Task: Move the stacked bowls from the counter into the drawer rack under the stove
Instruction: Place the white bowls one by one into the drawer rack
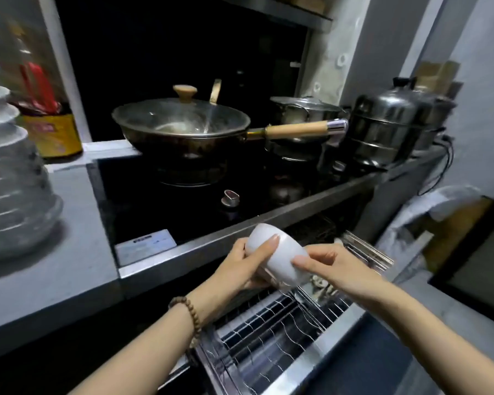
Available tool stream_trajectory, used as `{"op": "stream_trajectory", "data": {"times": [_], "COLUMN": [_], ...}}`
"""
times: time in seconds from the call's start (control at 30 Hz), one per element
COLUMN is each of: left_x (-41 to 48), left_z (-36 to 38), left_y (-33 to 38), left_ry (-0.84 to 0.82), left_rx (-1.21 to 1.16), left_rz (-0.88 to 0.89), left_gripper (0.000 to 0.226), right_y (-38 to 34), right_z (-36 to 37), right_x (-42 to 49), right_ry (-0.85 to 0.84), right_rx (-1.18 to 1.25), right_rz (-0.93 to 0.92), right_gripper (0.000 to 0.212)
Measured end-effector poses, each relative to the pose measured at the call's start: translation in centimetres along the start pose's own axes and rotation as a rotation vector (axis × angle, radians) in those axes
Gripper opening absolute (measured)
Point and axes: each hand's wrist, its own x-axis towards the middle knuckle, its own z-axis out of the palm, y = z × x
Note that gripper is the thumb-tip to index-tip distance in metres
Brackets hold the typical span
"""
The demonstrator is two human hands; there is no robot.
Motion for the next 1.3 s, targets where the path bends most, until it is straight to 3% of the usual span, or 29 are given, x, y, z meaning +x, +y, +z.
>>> {"op": "stream_trajectory", "data": {"times": [0.1,0.33,0.43,0.67,1.0,1.3], "left_x": [3.5,11.0,14.0,18.6,21.5,23.2], "left_z": [0.3,-0.5,-0.8,-1.8,-2.6,-2.1], "left_y": [-5.4,-15.1,-18.5,-23.2,-26.6,-28.2], "left_ry": [-0.044,0.032,0.111,0.125,0.103,0.168], "left_rx": [0.028,-0.059,-0.115,0.142,0.371,0.388], "left_rz": [-0.152,-0.374,-0.431,-0.439,-0.476,-0.421], "left_gripper": [0.089,0.083,0.08,0.057,0.099,0.087], "right_y": [5.2,16.0,19.9,25.5,30.1,32.9], "right_z": [-1.3,-3.9,-4.5,-5.6,-5.8,-5.9], "right_x": [0.8,5.5,8.1,12.4,15.0,15.3], "right_ry": [-0.027,-0.122,-0.165,-0.266,-0.303,-0.25], "right_rx": [0.024,0.047,-0.014,-0.105,-0.076,-0.023], "right_rz": [0.116,0.385,0.453,0.5,0.598,0.623], "right_gripper": [0.016,0.021,0.01,0.015,0.022,0.014]}}
